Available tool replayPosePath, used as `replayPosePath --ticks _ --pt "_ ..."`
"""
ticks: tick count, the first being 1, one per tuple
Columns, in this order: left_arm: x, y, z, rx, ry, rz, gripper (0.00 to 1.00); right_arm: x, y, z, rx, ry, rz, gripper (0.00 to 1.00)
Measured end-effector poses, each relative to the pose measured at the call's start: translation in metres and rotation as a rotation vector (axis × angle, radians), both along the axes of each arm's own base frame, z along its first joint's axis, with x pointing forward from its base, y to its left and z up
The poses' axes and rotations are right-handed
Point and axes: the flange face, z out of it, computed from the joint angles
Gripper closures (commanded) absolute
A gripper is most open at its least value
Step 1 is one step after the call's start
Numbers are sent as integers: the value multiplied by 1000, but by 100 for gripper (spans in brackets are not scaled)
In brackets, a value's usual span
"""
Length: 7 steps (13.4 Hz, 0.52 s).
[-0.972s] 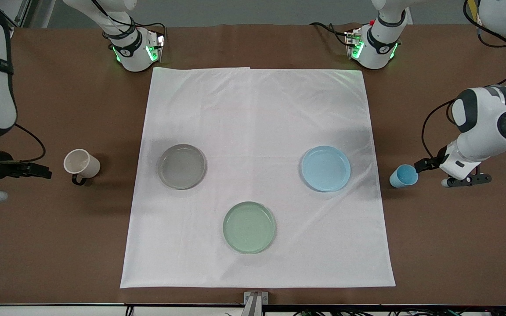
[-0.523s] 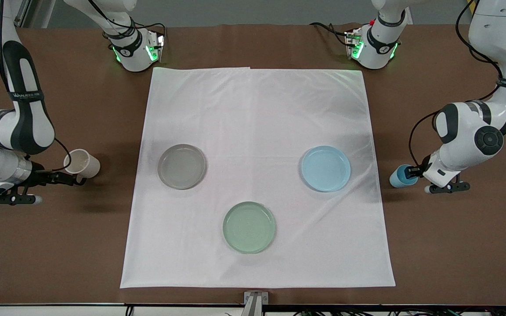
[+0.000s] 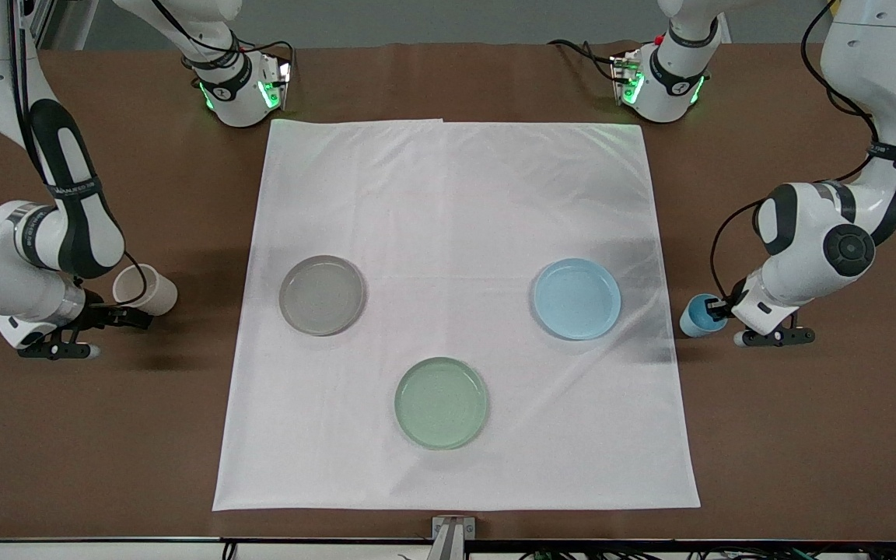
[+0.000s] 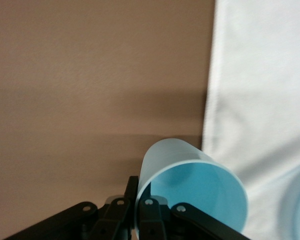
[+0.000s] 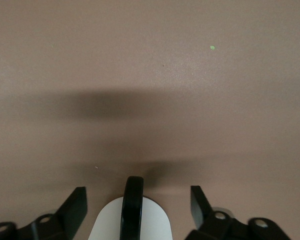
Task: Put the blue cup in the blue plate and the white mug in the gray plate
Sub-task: 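Carry the blue cup onto the blue plate with the left gripper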
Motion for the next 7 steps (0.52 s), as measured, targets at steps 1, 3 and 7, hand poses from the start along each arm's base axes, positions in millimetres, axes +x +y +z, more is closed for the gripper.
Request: replayPosePath --ticks 1,3,7 --pt "2 -16 12 -5 8 2 99 -2 0 -3 1 2 0 32" --pt "2 -60 33 -17 38 32 99 -6 1 -7 2 8 -1 44" --pt "-21 -165 27 -32 82 102 94 -9 2 -11 5 17 -2 66"
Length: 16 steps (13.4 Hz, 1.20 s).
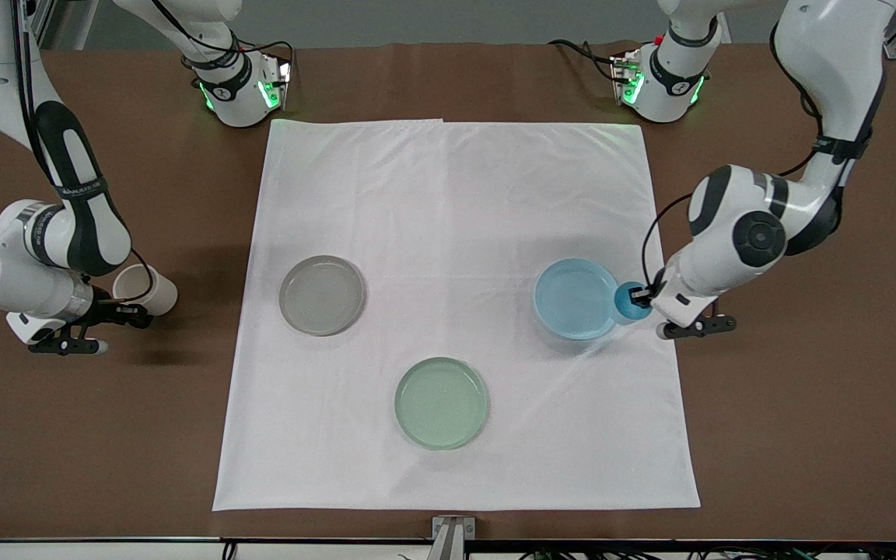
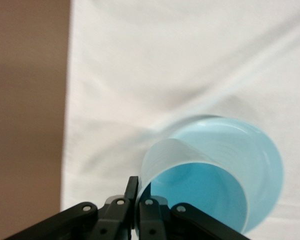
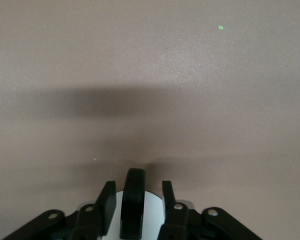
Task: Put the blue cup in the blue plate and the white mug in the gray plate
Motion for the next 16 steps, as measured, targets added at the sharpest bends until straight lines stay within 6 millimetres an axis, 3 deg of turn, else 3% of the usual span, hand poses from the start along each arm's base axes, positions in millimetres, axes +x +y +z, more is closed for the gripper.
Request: replayPosePath --ticks 2,3,6,8,10,13,14,16 --pt "-12 -36 -14 3 28 17 86 0 0 0 0 -2 0 71" --pt "-15 -44 -22 2 41 16 74 0 0 0 0 -3 0 73" --pt "-13 -45 -38 -9 53 23 0 1 0 0 0 -5 0 83" --pt "-3 -42 -32 -18 35 35 0 1 0 0 0 -5 0 92" --pt "18 -37 -5 -30 -13 55 0 1 0 1 0 -6 0 96" --pt "55 -1 78 -7 -48 110 0 3 11 12 14 8 33 98" --pt "63 15 111 7 -47 127 0 6 25 28 27 17 55 99" --pt "69 38 170 30 -53 145 0 12 70 76 51 24 100 99"
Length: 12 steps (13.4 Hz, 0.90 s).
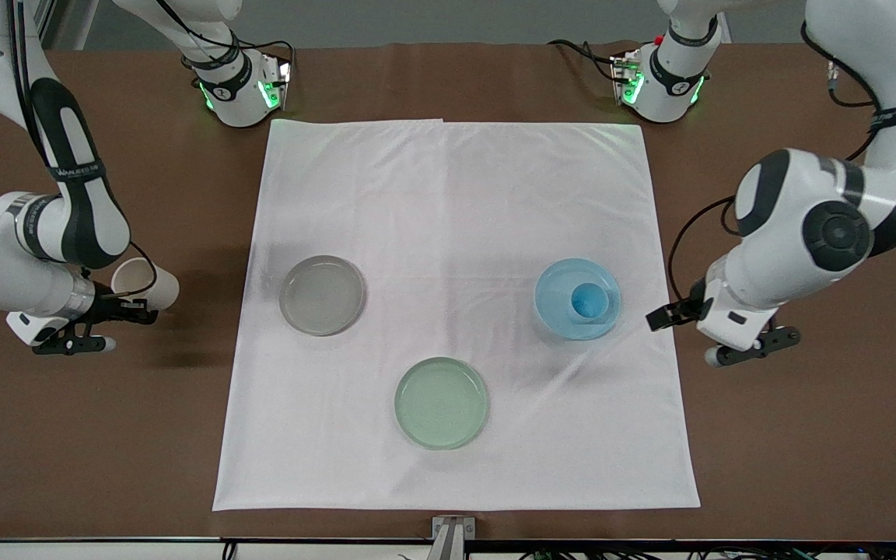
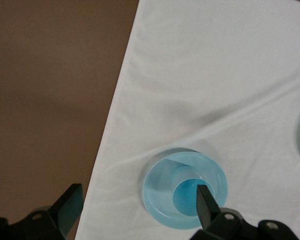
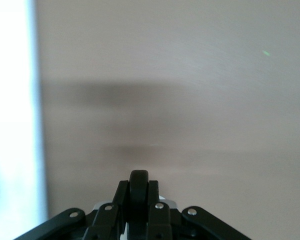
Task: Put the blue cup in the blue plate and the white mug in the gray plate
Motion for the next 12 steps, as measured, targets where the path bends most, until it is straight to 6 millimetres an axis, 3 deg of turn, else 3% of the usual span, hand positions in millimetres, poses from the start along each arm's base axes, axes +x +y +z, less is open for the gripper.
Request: replayPosePath --ticks 2,4,6,9,12 --pt "-2 27 48 21 -14 -39 0 -1 66 34 -1 -3 -5 99" --pt "-9 68 85 42 -23 -105 0 -6 141 37 -11 -1 -17 99" --pt "-25 100 116 65 -7 -140 0 -16 200 29 -12 -1 -27 99" --pt "-53 98 156 97 0 -163 0 -25 257 16 2 -22 -25 99" --pt "-80 87 185 117 -9 -208 0 -20 275 -15 3 -18 -26 100"
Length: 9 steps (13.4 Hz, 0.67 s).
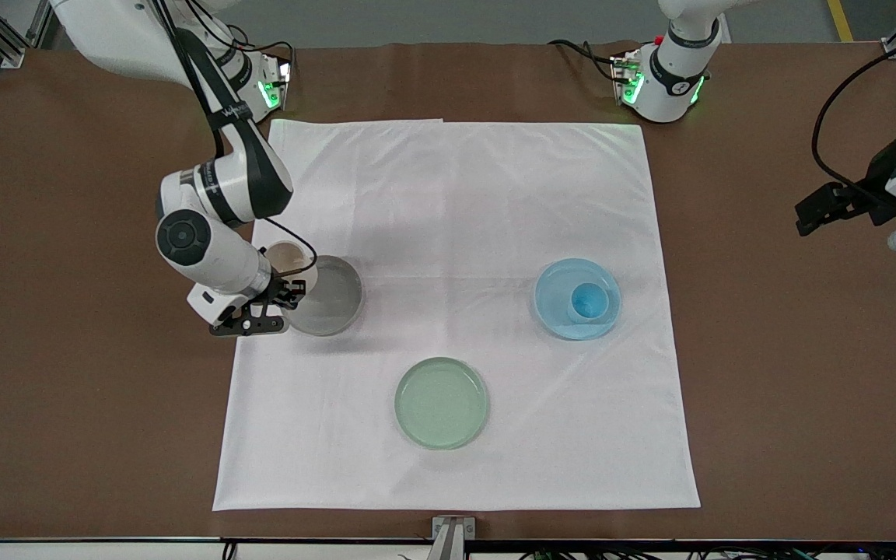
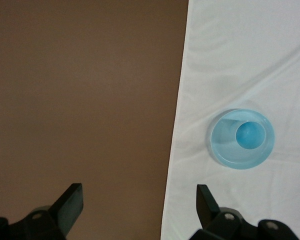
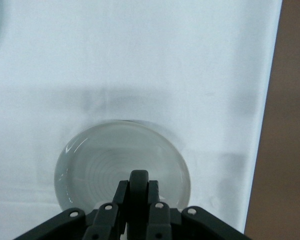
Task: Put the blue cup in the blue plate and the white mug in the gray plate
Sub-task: 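Lower the white mug onto the gray plate with the right gripper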
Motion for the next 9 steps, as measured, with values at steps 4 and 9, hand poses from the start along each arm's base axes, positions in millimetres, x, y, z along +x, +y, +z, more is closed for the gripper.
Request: replayPosePath --ticks 4,9 --pt "-23 6 -4 -22 31 -23 0 14 10 -29 3 -2 -15 100" --pt "-46 5 -9 -47 41 -38 0 19 27 -46 2 4 -24 99"
